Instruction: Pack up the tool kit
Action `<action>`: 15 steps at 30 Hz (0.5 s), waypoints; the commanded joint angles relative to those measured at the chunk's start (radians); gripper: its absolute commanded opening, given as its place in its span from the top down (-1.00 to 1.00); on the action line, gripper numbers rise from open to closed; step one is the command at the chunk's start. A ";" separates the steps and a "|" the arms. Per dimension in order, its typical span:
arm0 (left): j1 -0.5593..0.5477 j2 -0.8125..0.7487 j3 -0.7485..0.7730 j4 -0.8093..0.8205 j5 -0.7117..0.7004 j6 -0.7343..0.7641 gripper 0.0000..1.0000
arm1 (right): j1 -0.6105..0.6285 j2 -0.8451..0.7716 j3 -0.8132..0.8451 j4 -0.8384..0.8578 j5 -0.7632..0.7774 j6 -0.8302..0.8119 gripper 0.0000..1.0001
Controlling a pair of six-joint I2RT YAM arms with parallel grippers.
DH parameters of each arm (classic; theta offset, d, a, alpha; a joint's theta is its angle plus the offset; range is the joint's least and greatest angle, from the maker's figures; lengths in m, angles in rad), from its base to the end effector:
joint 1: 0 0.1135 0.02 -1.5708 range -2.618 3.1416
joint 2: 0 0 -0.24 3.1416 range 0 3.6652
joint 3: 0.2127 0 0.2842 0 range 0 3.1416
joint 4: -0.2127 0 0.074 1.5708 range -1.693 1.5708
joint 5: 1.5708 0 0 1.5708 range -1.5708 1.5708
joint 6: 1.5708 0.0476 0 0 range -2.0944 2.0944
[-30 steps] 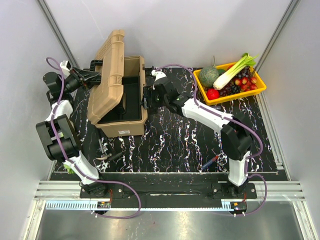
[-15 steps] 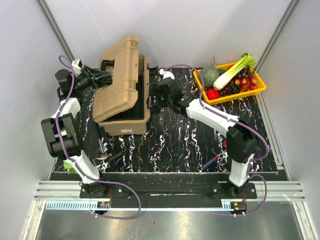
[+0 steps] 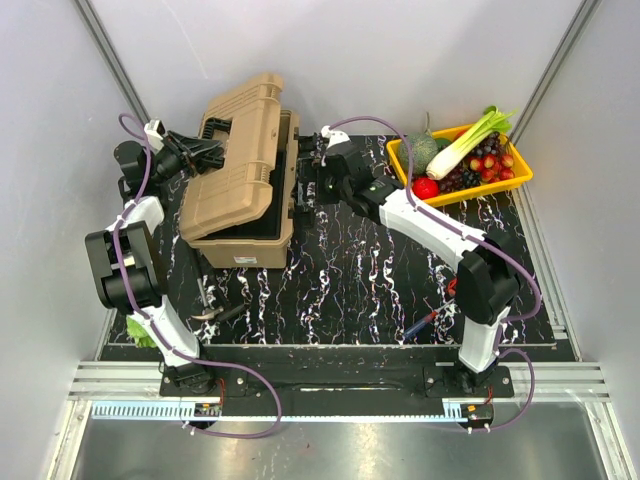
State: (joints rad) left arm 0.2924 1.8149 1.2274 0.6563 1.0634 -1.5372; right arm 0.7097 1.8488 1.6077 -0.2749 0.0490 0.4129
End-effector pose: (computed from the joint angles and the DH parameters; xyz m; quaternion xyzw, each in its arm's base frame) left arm 0.4327 0.0868 0.2490 -0.2400 0.6524 -0.6484 0.3102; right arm 0.3623 0.3082 0.2762 -0.1155 0.8562 0.2499 0.4372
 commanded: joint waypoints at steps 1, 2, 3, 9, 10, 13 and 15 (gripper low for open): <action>0.002 -0.058 0.038 0.209 -0.051 -0.020 1.00 | 0.011 0.024 0.060 0.048 -0.090 -0.014 -0.99; 0.002 -0.060 0.041 0.203 -0.052 -0.015 1.00 | 0.013 0.041 0.070 0.040 -0.093 -0.016 -0.99; 0.002 -0.065 0.047 0.192 -0.052 -0.009 1.00 | 0.016 0.055 0.089 0.033 -0.090 -0.019 -0.99; 0.004 -0.091 0.073 0.082 -0.059 0.075 1.00 | 0.040 0.157 0.205 -0.035 -0.054 -0.057 -0.99; 0.004 -0.094 0.079 0.060 -0.059 0.084 1.00 | 0.043 0.173 0.224 -0.049 -0.029 -0.059 -0.99; 0.005 -0.098 0.095 0.031 -0.059 0.100 1.00 | 0.047 0.208 0.267 -0.076 -0.006 -0.063 -0.99; 0.005 -0.097 0.101 0.025 -0.054 0.100 1.00 | 0.053 0.224 0.274 -0.081 0.006 -0.063 -0.99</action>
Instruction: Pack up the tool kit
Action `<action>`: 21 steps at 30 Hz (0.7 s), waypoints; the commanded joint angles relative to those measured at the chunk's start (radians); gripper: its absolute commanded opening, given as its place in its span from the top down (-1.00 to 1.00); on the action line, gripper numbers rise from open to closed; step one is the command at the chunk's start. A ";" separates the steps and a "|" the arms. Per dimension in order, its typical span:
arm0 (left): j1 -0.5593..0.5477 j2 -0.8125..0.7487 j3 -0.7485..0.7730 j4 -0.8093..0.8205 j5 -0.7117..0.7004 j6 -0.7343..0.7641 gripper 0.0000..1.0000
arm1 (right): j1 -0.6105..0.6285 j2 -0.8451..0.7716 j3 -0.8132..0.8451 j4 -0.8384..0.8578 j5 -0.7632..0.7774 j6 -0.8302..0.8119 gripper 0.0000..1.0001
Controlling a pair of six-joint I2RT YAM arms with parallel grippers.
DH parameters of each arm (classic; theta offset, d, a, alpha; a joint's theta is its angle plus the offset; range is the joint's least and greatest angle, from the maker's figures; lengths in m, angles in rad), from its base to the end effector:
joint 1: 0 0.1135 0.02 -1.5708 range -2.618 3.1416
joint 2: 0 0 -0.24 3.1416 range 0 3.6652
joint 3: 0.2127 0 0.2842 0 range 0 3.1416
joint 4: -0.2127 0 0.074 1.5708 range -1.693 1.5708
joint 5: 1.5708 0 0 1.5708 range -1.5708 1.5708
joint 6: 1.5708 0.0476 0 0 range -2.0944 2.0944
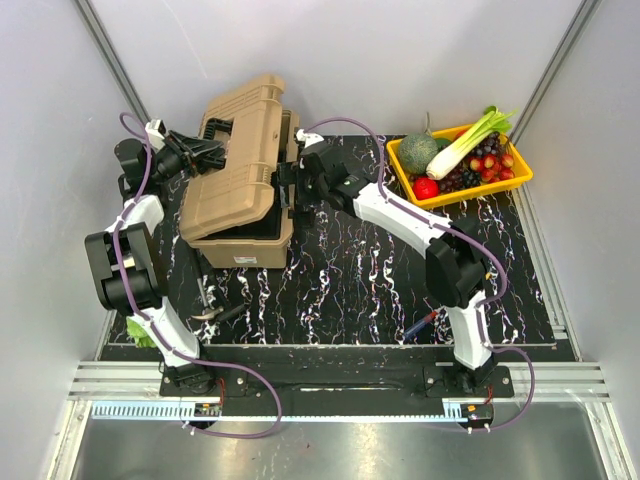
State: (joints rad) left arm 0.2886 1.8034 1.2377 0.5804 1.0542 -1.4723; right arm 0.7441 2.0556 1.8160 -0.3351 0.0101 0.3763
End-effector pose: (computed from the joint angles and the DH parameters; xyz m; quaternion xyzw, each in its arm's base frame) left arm 0.4331 0.0854 0.2502 -0.2395 0.6626 -0.6365 0.3139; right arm 0.3814 0.3505 0.2521 -0.1583 0.8641 0.2501 0.4070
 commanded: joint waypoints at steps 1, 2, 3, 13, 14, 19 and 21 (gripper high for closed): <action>0.009 -0.084 0.097 0.099 -0.046 0.035 1.00 | 0.018 0.026 0.069 -0.025 0.048 -0.027 -0.99; 0.009 -0.082 0.101 0.096 -0.045 0.036 1.00 | 0.020 0.037 0.077 -0.038 0.059 -0.027 -0.99; 0.009 -0.081 0.105 0.092 -0.042 0.036 1.00 | 0.020 0.047 0.089 -0.050 0.071 -0.027 -0.99; 0.058 -0.070 0.094 0.058 -0.028 0.073 1.00 | 0.018 0.120 0.120 -0.182 0.237 -0.016 -0.86; 0.070 -0.070 0.094 0.038 -0.023 0.087 1.00 | 0.014 0.117 0.112 -0.188 0.249 -0.004 -0.84; 0.139 -0.061 0.098 -0.056 0.009 0.179 1.00 | -0.041 0.074 0.037 -0.203 0.264 0.049 -0.63; 0.164 -0.049 0.098 -0.054 0.033 0.188 1.00 | -0.066 0.063 0.008 -0.209 0.277 0.064 -0.56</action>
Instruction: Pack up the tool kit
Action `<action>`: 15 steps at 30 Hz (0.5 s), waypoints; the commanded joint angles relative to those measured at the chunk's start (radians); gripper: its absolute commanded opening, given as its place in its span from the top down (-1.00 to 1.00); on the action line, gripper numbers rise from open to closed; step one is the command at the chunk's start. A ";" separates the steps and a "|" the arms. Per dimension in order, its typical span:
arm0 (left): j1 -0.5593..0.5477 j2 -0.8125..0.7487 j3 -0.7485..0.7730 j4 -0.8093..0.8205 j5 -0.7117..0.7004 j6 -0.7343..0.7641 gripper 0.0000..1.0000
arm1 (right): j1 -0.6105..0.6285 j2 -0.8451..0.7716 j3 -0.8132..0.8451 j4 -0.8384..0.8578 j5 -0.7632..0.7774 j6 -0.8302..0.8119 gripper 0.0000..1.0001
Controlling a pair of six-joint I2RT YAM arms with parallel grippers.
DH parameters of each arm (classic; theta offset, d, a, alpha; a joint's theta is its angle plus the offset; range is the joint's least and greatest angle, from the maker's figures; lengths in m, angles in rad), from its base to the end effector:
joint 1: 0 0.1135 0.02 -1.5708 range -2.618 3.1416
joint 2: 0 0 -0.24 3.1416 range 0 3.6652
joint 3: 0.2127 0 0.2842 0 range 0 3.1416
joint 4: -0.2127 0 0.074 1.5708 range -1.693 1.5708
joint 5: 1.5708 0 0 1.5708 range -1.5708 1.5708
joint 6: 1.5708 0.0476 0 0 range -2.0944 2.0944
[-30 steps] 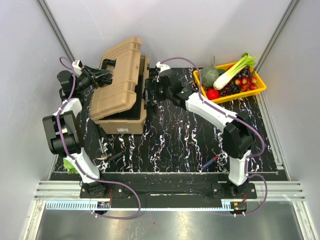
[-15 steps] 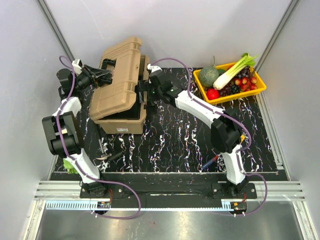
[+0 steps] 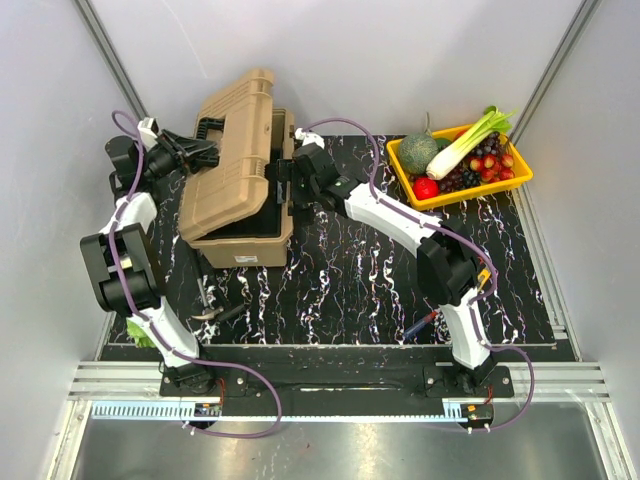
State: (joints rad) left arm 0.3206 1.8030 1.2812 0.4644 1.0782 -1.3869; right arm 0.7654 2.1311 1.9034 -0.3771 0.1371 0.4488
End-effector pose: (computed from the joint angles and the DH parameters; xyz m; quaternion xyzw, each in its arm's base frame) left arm 0.4330 0.0996 0.2551 -0.2387 0.6757 -0.6209 0.3177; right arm 0.3877 0.3635 0.2437 -0.1079 0.8775 0.2145 0.4152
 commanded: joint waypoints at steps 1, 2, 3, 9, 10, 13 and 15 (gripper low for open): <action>0.144 -0.042 0.049 0.069 0.018 0.103 1.00 | -0.107 -0.016 -0.095 -0.167 0.144 -0.002 -0.52; 0.156 -0.037 0.044 0.082 0.025 0.097 1.00 | -0.113 -0.020 -0.105 -0.166 0.141 0.005 -0.49; 0.169 -0.036 0.041 0.097 0.034 0.094 1.00 | -0.121 -0.022 -0.121 -0.166 0.141 0.005 -0.47; 0.241 -0.039 0.053 -0.018 0.032 0.190 1.00 | -0.132 -0.031 -0.142 -0.167 0.148 0.030 -0.43; 0.253 -0.040 0.062 -0.051 0.028 0.221 1.00 | -0.133 -0.031 -0.144 -0.166 0.147 0.031 -0.41; 0.287 -0.047 0.102 -0.215 0.006 0.342 1.00 | -0.135 -0.033 -0.144 -0.167 0.148 0.039 -0.40; 0.307 -0.048 0.127 -0.335 -0.009 0.441 1.00 | -0.135 -0.031 -0.142 -0.169 0.148 0.044 -0.40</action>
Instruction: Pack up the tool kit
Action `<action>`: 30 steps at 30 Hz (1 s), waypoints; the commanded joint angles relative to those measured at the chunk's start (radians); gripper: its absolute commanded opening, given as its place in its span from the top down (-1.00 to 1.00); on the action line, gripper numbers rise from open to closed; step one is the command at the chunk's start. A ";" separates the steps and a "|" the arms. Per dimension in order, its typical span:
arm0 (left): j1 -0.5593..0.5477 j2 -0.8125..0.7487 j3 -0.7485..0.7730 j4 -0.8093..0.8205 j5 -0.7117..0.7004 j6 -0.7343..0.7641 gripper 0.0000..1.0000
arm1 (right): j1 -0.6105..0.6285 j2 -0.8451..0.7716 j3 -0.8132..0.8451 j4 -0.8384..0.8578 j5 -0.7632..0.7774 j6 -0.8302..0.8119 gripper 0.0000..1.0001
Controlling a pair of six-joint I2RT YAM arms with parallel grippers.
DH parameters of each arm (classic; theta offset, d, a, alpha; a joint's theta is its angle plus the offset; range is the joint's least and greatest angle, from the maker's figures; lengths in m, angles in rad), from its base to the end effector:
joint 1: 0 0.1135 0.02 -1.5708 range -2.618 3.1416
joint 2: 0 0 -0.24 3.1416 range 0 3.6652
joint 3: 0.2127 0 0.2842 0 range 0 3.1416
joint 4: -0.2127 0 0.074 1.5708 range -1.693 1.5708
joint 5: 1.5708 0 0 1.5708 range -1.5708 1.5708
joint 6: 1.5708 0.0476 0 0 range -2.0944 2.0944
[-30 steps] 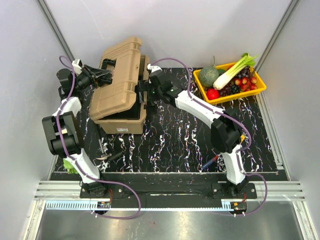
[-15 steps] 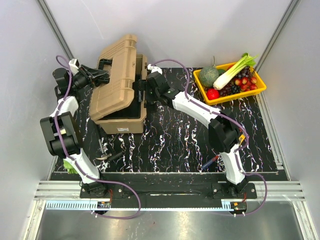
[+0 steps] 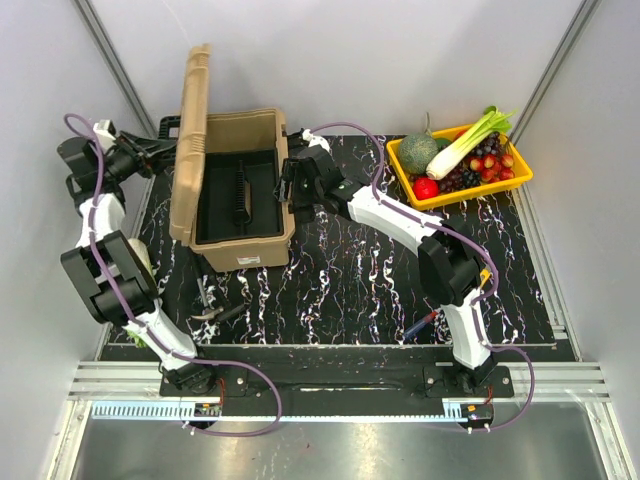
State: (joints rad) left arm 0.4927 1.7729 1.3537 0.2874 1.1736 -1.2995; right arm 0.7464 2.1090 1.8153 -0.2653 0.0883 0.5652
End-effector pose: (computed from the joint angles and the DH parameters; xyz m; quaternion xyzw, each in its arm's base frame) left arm 0.4066 0.1685 0.2782 -0.2611 0.6762 -0.5984 0.3412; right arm 0.3914 0.3563 0.2322 -0.0578 0.8722 0.2646 0.4072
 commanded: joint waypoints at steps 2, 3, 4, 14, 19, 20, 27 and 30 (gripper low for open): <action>0.155 -0.018 0.064 -0.221 -0.118 0.413 1.00 | -0.116 -0.009 -0.051 -0.282 0.191 -0.073 -0.39; 0.161 -0.020 0.062 -0.241 -0.120 0.428 1.00 | -0.117 -0.009 -0.050 -0.282 0.188 -0.071 -0.39; 0.162 -0.020 0.064 -0.261 -0.123 0.446 1.00 | -0.117 -0.010 -0.048 -0.282 0.186 -0.070 -0.39; 0.162 -0.082 0.104 -0.545 -0.336 0.666 0.06 | -0.117 -0.015 -0.022 -0.282 0.166 -0.061 -0.41; 0.141 -0.144 0.090 -0.613 -0.446 0.729 -0.18 | -0.117 -0.018 -0.016 -0.279 0.160 -0.048 -0.43; 0.133 -0.159 0.088 -0.625 -0.463 0.743 -0.19 | -0.117 -0.018 -0.014 -0.281 0.159 -0.048 -0.43; 0.073 -0.239 0.131 -0.749 -0.711 0.824 -0.34 | -0.116 -0.030 -0.016 -0.279 0.159 -0.053 -0.51; 0.055 -0.274 0.156 -0.801 -0.827 0.851 -0.39 | -0.117 -0.047 -0.016 -0.281 0.166 -0.057 -0.61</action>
State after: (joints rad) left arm 0.5591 1.5742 1.4494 -0.4274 0.5838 -0.5327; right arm 0.7021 2.0941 1.8194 -0.3161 0.0940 0.5720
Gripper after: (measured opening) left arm 0.677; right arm 0.771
